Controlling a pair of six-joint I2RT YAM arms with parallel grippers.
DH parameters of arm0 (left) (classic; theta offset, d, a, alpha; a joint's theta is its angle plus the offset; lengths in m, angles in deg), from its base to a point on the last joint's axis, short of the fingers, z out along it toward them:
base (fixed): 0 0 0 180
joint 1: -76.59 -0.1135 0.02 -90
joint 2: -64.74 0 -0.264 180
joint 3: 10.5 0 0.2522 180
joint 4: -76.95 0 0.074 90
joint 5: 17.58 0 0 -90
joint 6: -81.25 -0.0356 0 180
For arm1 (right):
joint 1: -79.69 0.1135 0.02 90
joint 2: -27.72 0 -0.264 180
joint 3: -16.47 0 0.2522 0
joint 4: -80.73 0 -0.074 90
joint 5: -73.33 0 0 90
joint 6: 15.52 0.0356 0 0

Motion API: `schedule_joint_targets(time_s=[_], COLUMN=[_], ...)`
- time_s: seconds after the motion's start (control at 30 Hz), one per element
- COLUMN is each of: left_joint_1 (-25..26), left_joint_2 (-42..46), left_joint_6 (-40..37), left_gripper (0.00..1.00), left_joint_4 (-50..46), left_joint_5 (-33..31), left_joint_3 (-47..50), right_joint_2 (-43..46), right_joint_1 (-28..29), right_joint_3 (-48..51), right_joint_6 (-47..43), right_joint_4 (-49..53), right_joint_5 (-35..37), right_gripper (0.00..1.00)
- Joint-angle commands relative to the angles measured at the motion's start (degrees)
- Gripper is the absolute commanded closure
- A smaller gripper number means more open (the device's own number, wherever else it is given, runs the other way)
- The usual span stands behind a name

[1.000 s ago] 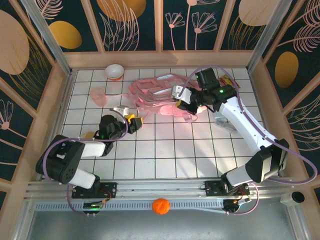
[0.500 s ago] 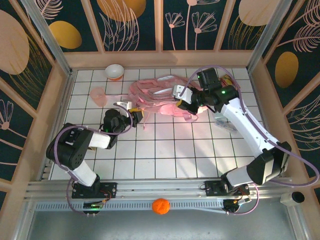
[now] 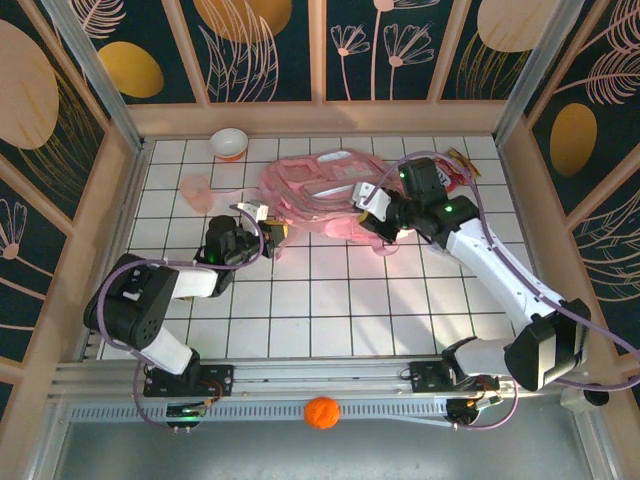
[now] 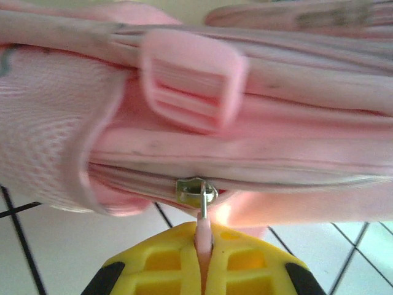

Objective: Pack the student bag

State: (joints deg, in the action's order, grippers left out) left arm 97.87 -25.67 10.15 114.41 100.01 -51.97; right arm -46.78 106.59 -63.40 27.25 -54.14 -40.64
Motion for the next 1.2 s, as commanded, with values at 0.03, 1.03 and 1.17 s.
schedule_joint_targets(time_s=[0.03, 1.03, 1.17], left_joint_1=[0.15, 8.26, 9.89], left_joint_2=[4.49, 13.08, 12.21], left_joint_6=[-0.23, -2.83, -1.71], left_gripper=[1.00, 1.00, 1.00], left_joint_4=[0.43, -18.62, -18.44], left_joint_5=[9.60, 21.93, 19.72], left_joint_3=[-0.38, -9.53, -10.83], right_joint_2=[1.31, -7.30, -8.89], right_joint_1=[0.88, 11.37, 13.03], right_joint_3=[3.46, 10.07, 10.37], right_joint_6=[6.85, 22.12, 23.47], right_joint_4=[-13.60, -33.19, -34.36], right_joint_5=[5.23, 14.91, 14.74], right_gripper=[1.00, 1.00, 1.00])
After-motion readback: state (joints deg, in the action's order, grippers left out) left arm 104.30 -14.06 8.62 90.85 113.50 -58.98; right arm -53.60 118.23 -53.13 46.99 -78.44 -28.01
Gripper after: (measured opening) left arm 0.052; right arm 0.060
